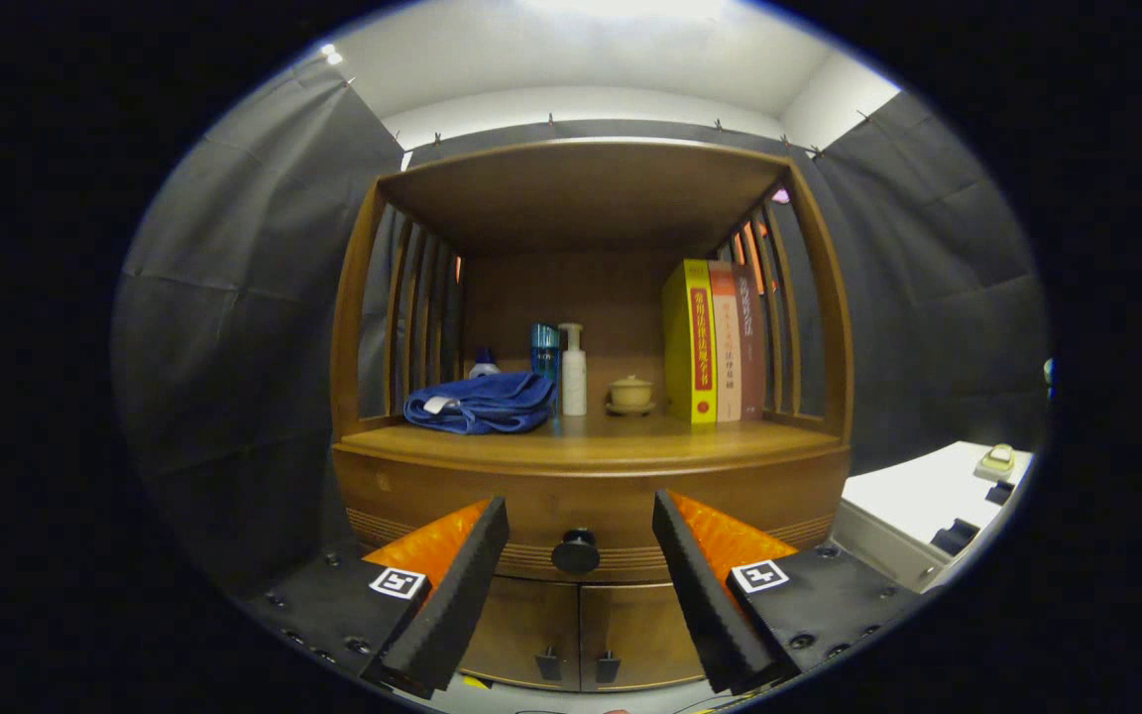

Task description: Pull open the drawer, take out the items inside it, and place them on the countertop above the cabinet.

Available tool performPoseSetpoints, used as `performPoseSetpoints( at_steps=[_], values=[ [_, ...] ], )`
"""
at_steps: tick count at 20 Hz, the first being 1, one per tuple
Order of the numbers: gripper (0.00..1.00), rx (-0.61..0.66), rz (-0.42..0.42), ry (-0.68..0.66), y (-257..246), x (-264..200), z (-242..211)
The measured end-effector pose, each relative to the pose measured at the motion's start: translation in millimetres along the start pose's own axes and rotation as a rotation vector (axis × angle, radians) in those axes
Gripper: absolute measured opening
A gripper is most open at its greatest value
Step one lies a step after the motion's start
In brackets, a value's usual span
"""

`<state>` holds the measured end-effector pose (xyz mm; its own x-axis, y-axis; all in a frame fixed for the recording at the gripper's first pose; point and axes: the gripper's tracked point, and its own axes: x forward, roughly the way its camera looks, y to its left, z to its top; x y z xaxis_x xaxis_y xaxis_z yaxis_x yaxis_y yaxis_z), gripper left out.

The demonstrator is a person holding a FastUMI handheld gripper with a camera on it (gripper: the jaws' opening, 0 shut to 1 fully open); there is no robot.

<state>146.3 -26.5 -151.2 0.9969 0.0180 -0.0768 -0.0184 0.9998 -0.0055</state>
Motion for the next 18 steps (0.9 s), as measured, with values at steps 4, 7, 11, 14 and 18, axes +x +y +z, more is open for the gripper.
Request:
performPoseSetpoints(
  at_steps=[4, 7, 11, 14, 18],
  values=[
    [0.97, 0.032, -0.024, 0.072, -4.3, 45.3, -43.9],
    [0.97, 0.066, -0.05, 0.099, -7.2, 65.5, -61.1],
    [0.97, 0.056, -0.092, 0.094, -16.5, 84.5, -70.8],
    [0.91, 0.052, -0.096, 0.104, -17.4, 88.5, -78.0],
    [0.75, 0.002, -0.095, 0.067, -14.4, 91.7, -74.5]
  ],
)
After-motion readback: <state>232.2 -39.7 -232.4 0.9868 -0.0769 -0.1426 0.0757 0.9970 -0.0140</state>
